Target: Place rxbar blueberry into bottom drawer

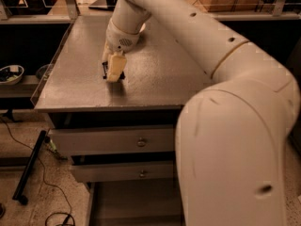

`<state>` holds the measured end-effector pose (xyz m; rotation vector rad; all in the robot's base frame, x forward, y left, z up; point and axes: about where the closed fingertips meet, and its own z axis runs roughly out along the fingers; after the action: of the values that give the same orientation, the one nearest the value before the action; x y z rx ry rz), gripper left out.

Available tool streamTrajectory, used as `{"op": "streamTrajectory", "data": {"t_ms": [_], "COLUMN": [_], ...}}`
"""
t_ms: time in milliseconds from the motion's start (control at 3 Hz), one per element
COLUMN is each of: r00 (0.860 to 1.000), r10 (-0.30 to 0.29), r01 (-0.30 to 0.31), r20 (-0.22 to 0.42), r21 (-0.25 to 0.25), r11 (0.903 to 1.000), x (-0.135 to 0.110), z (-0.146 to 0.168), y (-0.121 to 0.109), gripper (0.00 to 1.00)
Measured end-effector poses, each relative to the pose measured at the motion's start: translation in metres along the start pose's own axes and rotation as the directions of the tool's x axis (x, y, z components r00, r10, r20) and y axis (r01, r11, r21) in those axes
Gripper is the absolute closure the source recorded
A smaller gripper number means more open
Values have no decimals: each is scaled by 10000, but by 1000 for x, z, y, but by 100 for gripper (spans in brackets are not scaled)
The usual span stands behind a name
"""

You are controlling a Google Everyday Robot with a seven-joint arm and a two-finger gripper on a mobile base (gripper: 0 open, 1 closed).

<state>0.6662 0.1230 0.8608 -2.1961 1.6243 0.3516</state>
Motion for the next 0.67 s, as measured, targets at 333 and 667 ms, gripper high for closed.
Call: {"op": "streamTrajectory", "data": {"t_ms": [333,667], "r00": [10000,9999], "r10": [11,14], "r01": [-9,-3], "r20": [-24,-104], "r21": [507,976], "r11": [9987,9952], "x": [-2,-4], "z": [-34,-64], "y": [12,26], "gripper": [100,100]}}
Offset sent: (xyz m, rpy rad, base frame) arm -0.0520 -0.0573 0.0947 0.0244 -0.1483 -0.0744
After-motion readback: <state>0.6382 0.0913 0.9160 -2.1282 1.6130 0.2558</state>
